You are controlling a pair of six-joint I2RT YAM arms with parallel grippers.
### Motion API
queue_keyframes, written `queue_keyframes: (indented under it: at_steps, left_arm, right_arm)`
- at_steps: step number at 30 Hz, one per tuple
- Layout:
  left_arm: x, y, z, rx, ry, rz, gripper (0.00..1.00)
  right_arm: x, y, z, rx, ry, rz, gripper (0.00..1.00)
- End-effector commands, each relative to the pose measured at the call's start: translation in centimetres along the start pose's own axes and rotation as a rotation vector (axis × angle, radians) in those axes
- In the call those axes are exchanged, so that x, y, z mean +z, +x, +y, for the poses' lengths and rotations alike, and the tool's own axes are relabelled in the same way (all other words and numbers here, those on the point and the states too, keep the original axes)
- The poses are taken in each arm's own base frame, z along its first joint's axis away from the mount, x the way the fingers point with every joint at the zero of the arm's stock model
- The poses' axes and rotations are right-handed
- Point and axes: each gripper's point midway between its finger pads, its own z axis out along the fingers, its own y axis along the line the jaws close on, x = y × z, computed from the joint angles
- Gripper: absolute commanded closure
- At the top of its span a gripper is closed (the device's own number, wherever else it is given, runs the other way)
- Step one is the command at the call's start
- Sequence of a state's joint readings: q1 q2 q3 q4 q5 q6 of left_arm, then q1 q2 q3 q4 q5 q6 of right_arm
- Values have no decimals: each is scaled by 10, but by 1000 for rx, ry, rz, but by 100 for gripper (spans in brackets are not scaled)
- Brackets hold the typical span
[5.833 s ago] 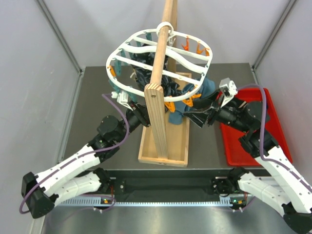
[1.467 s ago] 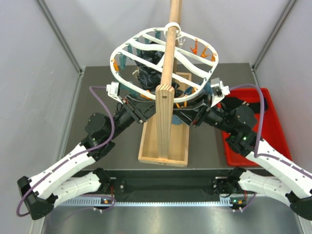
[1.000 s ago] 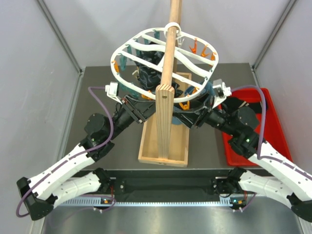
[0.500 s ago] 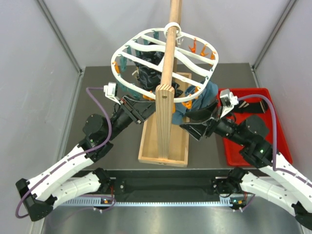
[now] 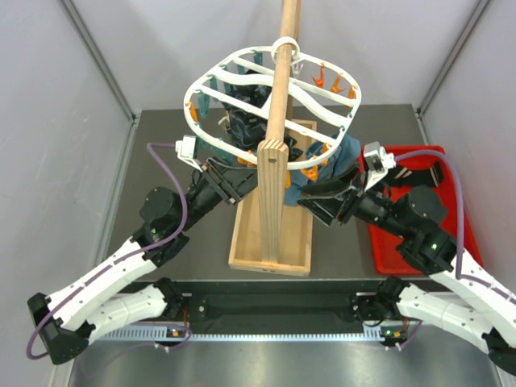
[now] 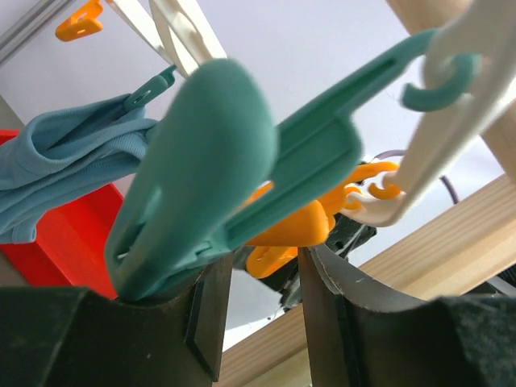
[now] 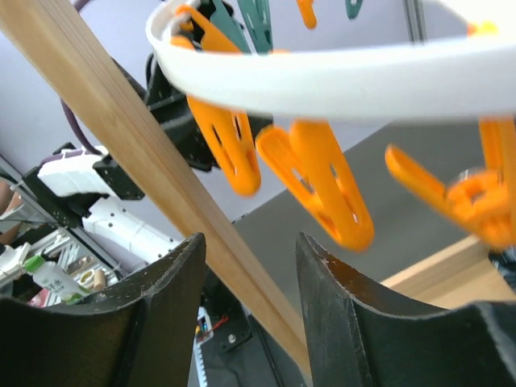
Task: Clip the socks to the hanger
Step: Open the clamp at the hanger.
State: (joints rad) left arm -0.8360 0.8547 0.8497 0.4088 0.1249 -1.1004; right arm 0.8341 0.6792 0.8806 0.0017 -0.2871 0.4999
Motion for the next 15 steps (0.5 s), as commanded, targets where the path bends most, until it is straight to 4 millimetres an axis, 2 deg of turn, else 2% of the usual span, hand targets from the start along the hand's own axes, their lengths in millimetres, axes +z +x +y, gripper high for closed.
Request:
queue_keyframes:
  at_steps: [1, 4, 8, 15]
  left_arm:
    - [3, -7, -24, -4, 69, -5, 57]
    - [3, -7, -24, -6, 69, -5, 57]
    - [3, -7, -25, -4, 72, -6, 57]
    - [8, -5, -24, -3, 70, 10, 57]
  right_arm:
    - [9, -37, 27, -62, -91, -82, 51]
    - [17, -45, 29, -78, -102, -92, 48]
    - [25, -45, 24, -90, -89, -98, 40]
    - [34, -47, 21, -110, -90, -104, 35]
